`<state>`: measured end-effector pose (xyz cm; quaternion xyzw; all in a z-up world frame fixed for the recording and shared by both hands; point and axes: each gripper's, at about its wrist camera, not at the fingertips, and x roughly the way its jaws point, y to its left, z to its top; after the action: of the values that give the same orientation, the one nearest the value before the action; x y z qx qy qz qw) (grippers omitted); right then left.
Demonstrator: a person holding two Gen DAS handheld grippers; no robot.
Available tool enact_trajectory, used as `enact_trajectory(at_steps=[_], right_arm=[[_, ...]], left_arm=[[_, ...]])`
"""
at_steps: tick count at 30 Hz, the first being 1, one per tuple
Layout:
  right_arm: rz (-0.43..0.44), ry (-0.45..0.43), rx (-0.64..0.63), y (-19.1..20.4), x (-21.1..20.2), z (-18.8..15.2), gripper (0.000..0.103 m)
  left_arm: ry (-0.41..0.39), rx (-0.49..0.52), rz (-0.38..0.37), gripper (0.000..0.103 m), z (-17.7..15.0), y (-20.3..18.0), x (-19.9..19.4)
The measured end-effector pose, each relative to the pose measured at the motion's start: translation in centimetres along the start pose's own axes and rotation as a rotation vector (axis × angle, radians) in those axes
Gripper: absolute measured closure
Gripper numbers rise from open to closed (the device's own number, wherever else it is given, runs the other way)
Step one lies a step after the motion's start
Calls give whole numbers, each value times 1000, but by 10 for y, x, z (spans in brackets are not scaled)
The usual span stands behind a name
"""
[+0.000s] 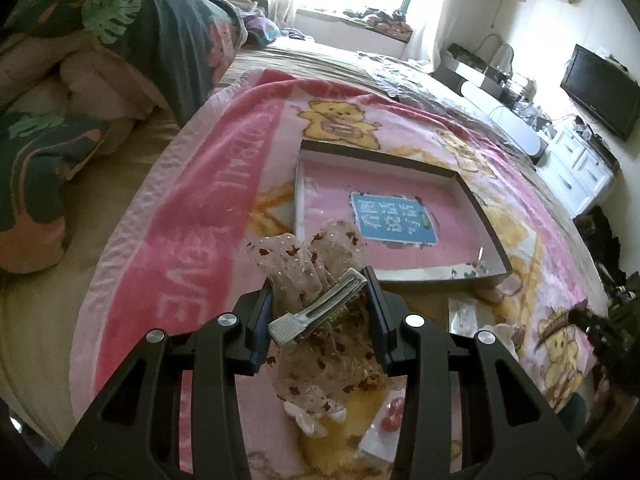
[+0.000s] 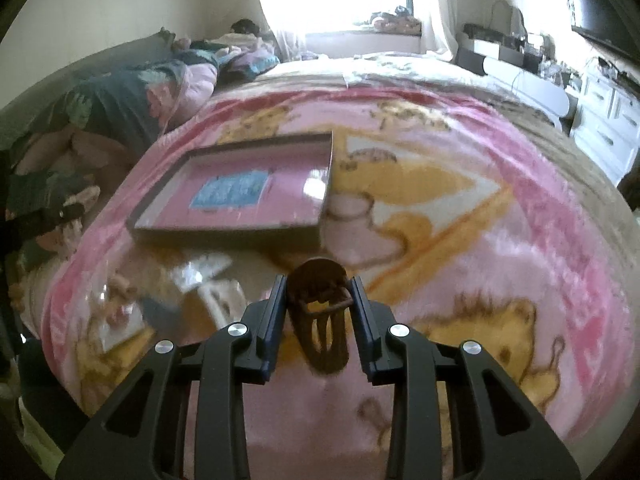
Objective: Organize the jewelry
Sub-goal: 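Carry bow clip into the tray and open left tool while right tool releases the comb there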
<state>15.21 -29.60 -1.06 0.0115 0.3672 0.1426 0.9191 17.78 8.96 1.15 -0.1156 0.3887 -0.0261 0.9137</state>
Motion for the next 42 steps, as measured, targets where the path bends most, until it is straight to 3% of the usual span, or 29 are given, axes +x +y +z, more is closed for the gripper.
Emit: enact_trajectory(at_steps=[15,26,35,42], right_arm=[[24,-38,-76,29,48,79,73],[37,23,-114,44,97,103,73],[46,103,-137,55,143,101,73],[37,137,-169,69,170,103,74]], left_arm=[[44,60,-37,71,40,-35,61],[122,119,-42,70,53,-59,121],[161,127,-37,62,54,-55,143],[162,133,-32,44,54,-50,142]])
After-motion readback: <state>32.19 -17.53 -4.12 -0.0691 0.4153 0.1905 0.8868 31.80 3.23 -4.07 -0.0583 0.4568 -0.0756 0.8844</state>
